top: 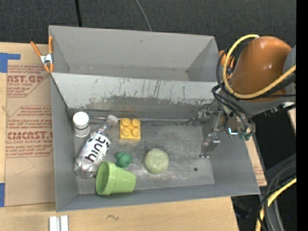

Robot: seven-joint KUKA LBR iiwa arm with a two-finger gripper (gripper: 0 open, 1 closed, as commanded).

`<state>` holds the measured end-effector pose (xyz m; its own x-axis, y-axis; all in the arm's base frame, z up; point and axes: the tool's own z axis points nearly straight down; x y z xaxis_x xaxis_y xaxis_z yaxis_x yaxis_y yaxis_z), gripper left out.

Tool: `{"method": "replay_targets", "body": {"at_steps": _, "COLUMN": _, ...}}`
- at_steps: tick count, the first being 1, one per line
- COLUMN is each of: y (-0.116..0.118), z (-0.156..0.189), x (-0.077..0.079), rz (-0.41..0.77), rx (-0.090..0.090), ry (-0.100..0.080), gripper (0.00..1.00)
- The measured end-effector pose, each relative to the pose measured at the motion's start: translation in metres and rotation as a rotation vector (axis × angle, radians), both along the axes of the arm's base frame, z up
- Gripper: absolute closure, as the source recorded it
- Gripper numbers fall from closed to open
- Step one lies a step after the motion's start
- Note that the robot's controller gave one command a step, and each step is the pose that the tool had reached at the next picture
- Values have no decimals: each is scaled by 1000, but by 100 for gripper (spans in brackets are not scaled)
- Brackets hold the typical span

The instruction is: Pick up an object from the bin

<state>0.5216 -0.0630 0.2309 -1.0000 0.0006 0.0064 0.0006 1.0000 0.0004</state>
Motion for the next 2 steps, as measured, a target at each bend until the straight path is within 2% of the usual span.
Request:
{"method": "replay_targets", "body": {"at_steps": 1, "y": 0, "z": 4, "x": 2, "rz": 1, "rx": -1, "ry": -8, "gripper": 0}}
{"method": "replay_targets", "body": {"at_steps": 2, "y": 28, "z": -55, "x": -3, "rz": 112, "rx": -1, "ry": -11, "gripper": 0}}
